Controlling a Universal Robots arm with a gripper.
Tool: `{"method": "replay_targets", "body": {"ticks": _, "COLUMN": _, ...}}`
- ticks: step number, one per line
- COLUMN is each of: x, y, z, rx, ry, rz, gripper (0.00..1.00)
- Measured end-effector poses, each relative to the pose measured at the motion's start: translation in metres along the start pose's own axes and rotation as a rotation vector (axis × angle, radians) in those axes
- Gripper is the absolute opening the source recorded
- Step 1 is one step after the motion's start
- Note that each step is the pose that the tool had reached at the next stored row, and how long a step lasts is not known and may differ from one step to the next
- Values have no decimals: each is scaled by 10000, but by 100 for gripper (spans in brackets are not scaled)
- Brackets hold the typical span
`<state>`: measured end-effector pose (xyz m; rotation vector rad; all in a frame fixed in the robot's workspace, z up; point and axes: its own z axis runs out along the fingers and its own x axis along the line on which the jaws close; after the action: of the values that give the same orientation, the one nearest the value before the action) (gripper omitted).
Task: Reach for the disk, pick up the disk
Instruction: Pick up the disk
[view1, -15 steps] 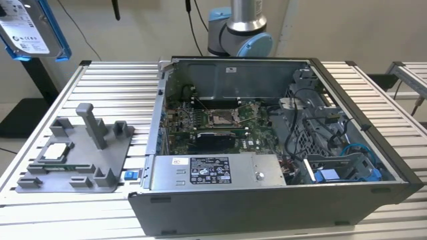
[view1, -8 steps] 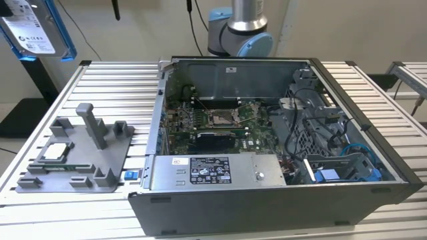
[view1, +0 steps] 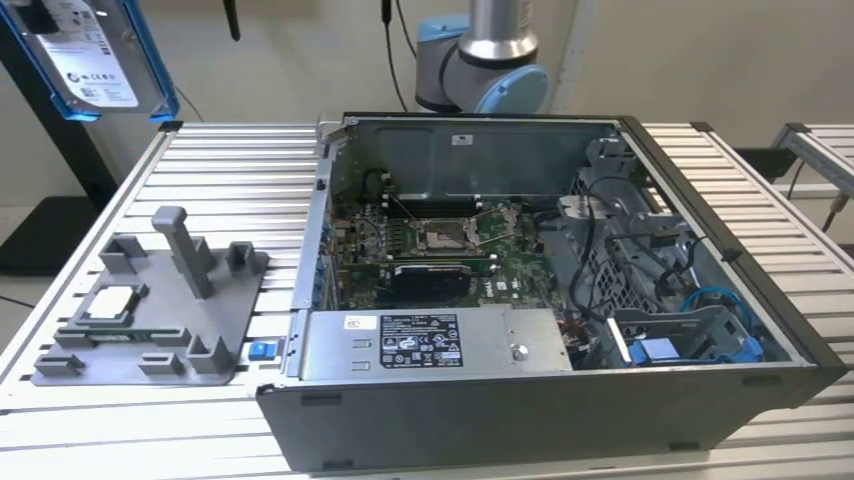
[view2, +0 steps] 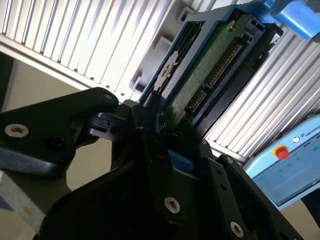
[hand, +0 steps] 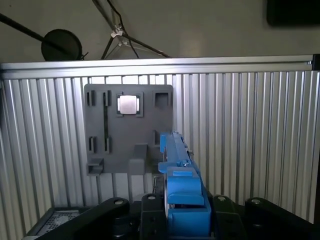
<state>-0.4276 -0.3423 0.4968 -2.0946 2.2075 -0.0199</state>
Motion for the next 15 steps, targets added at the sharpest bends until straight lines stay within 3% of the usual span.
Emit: {"method": "replay_targets", "body": {"ticks": 15, "x": -25, "y": -498, "z": 41, "rx": -13, "ry": 1, "rz": 0, "gripper": 0}}
